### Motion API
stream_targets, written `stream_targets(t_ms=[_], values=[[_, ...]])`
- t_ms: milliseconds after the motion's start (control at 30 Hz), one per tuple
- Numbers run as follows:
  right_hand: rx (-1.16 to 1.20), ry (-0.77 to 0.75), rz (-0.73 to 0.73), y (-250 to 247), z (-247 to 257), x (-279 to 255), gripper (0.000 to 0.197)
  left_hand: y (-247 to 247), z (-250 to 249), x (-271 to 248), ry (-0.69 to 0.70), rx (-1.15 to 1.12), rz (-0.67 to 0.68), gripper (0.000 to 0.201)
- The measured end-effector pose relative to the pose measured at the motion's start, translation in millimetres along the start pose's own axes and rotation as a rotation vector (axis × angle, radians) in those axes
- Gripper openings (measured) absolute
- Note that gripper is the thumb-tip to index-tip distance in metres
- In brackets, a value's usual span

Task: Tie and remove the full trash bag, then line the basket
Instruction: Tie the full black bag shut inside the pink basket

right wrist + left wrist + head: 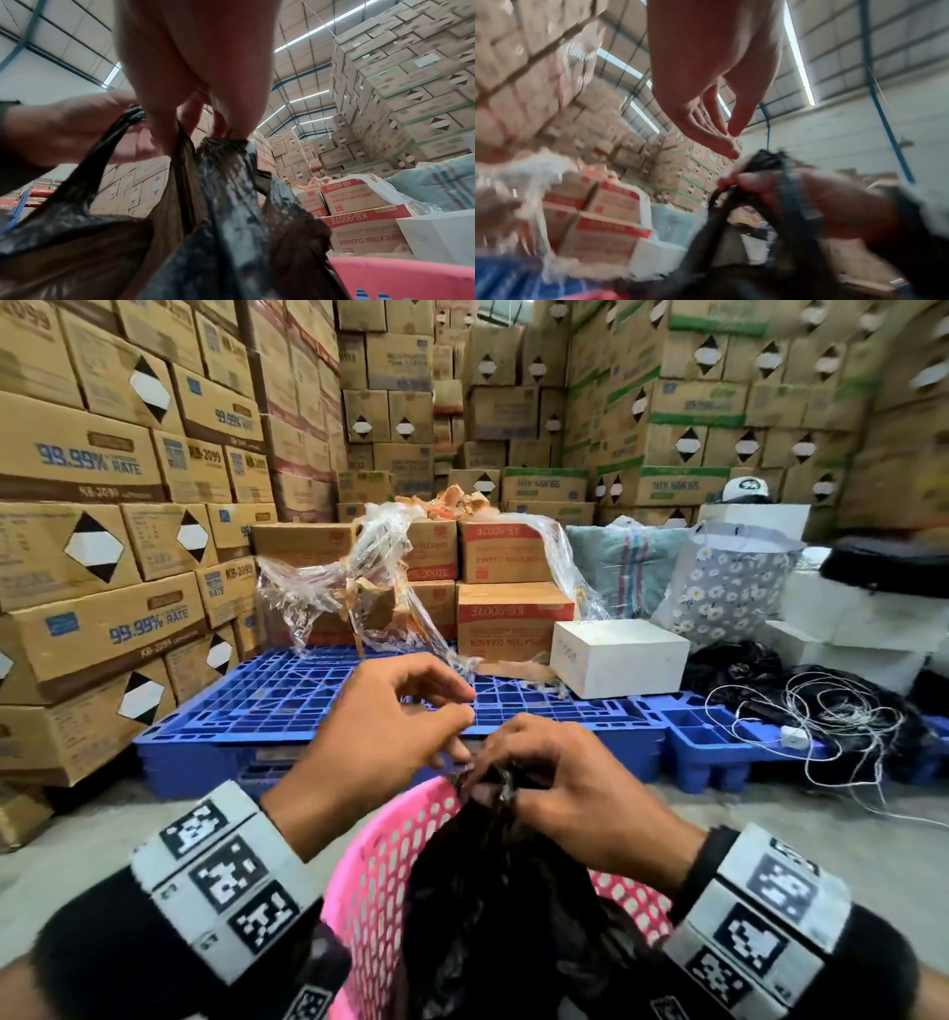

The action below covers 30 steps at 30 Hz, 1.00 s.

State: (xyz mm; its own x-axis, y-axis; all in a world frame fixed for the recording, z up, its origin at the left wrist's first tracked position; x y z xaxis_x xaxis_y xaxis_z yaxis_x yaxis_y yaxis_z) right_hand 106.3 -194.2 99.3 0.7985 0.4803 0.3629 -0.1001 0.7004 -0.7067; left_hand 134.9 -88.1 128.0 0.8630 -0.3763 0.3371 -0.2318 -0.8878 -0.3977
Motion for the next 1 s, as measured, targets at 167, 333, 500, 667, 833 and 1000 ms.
stream_targets(t_ms=[167, 333, 500, 667, 833, 1000], values=[[0.070, -0.110, -0.004, -1.3, 11.8, -15.3, 0.014, 43.4, 21.0, 5.0, 0.092, 0.206, 0.410, 0.041], [0.099, -0.086, 0.048, -6.4, 12.6, -27.3, 0.010, 59.8, 29.0, 1.3, 0.104, 0.189, 0.585, 0.010], [-0.018, 0.070, 0.226, -8.7, 1.4, -35.3, 0.013, 29.6, 38.4, 6.3, 0.070, 0.366, 0.432, 0.015], [-0.027, 0.219, 0.372, -15.0, -15.6, -46.6, 0.013, -8.7, 59.1, 2.5, -0.106, 0.504, 0.480, 0.060], [-0.025, 0.294, 0.351, -22.0, -27.3, -43.7, 0.039, -37.1, 78.2, 1.1, -0.230, 0.443, 0.327, 0.030], [0.075, 0.225, 0.209, -25.6, -14.5, -26.3, 0.023, -41.1, 69.9, -2.3, -0.112, 0.365, 0.143, 0.016]])
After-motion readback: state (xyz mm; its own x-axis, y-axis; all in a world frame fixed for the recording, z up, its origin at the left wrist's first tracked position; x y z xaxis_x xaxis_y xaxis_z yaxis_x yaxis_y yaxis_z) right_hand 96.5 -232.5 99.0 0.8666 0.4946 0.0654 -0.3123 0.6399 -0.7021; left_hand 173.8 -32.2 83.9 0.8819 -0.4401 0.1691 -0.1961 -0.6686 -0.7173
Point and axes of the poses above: each hand's wrist, its own x-axis towards the middle knuckle, its own y-axis out of the palm, z = x × y, the point moved 10 cm from there along x, towards the middle knuckle, and after that the axes turned 9 degrees about z, right-handed, at the moved point
